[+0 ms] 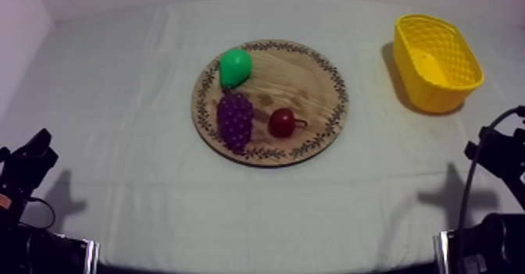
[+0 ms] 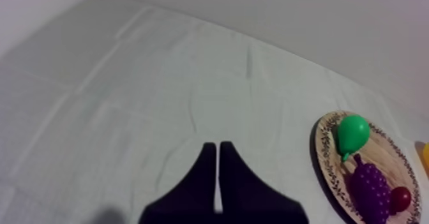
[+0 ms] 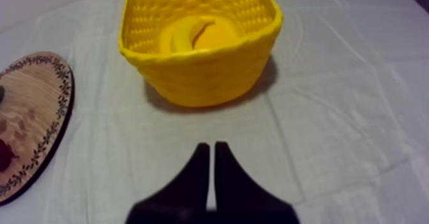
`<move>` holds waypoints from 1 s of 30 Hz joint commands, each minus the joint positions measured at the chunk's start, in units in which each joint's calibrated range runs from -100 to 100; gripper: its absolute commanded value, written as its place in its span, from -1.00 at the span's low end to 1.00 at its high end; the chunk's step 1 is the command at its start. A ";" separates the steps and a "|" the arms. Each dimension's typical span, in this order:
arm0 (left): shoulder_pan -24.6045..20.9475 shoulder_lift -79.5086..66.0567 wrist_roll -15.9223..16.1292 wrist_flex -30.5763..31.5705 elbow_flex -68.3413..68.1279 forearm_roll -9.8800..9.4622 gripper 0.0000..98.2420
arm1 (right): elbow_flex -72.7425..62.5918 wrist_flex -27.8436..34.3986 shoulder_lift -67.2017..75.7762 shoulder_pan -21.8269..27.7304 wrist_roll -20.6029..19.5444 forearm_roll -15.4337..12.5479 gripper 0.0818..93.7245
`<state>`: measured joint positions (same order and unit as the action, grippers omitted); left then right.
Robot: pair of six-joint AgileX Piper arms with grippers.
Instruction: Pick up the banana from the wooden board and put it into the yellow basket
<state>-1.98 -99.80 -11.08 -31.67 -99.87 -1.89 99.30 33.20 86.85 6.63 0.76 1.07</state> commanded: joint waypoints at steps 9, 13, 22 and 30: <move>-0.01 -0.03 0.01 -0.01 -0.02 0.01 -1.00 | 0.18 6.10 8.74 0.11 0.74 -2.03 -0.99; -0.01 -0.03 0.02 -0.01 -0.02 0.01 -1.00 | 0.32 5.96 8.87 0.16 2.66 -2.09 -0.99; -0.01 -0.03 0.02 -0.01 -0.02 0.01 -1.00 | 0.37 5.92 8.91 0.18 9.95 -2.12 -0.99; -0.01 -0.03 0.02 -0.01 -0.02 0.01 -1.00 | 0.37 5.92 8.91 0.18 10.32 -2.12 -0.99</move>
<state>-1.98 -99.80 -11.08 -31.75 -99.87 -1.89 99.63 39.10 95.71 6.80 11.04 -1.09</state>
